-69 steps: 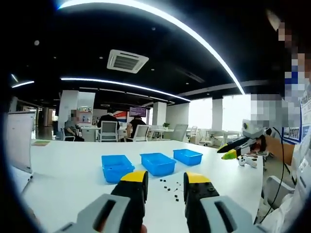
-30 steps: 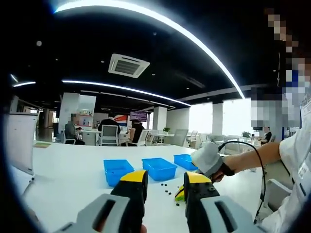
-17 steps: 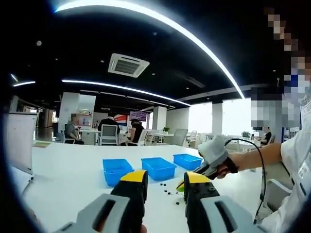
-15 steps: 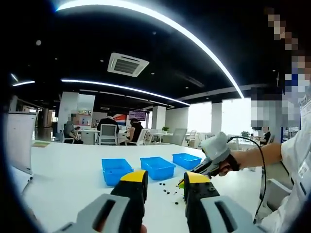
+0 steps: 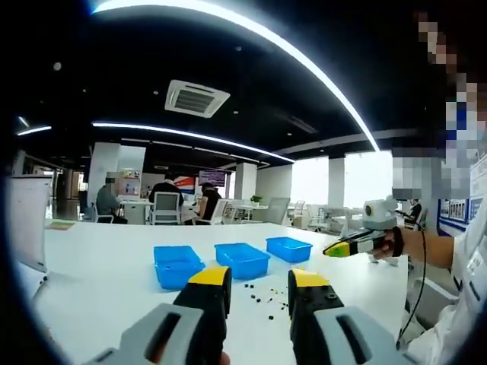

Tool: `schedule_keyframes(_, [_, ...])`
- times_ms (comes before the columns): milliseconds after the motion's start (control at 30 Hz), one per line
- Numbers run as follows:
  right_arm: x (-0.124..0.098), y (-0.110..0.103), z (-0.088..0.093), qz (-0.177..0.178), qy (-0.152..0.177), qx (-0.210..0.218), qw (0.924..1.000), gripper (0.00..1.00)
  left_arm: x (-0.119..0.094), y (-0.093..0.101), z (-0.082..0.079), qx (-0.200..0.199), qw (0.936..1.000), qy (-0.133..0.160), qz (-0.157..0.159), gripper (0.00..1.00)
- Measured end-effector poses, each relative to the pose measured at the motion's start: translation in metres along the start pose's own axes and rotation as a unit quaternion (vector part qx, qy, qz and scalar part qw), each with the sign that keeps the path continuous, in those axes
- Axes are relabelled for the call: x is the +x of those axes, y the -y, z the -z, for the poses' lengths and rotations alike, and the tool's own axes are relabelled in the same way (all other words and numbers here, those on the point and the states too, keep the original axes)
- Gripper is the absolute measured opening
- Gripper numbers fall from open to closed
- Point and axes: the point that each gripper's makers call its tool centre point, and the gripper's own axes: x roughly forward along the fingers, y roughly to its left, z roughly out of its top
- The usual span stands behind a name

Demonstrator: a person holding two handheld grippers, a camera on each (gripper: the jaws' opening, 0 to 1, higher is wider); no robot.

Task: Pick up the resistors one by one and place each resistor into its matching bin, sorting the parts by color and model until every resistor is separated into the correct bin for its type

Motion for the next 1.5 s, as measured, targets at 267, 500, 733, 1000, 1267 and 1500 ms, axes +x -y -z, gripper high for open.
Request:
schedule_keyframes(267, [-0.047,-0.012,0.003,0.039,0.05,-0.014,0.9979,0.07,0.003,0.001,0.005,0.0,1.0,-0.006,0.004,0.32])
schedule_keyframes(500, [-0.073,-0.004,0.006,0.084,0.075,-0.011,0.9936,0.07,0.004,0.003,0.009,-0.004,0.9999,-0.013,0.011,0.32])
schedule_keyframes(733, [-0.073,0.007,0.007,0.095,0.082,0.001,0.9922,0.07,0.01,0.003,0.017,-0.003,0.9998,-0.016,0.012,0.32])
schedule_keyframes(1000, [-0.054,0.017,-0.003,0.091,0.081,0.009,0.9925,0.07,0.012,0.0,0.02,-0.003,0.9998,-0.015,0.01,0.32])
schedule_keyframes(1267, [0.006,0.02,-0.03,0.059,0.067,-0.006,0.996,0.07,0.007,-0.001,0.018,-0.001,0.9999,-0.009,0.008,0.32])
schedule_keyframes(1500, [0.083,0.029,-0.044,0.018,0.054,0.011,0.9983,0.07,0.001,-0.004,0.013,0.0,1.0,-0.001,0.004,0.32])
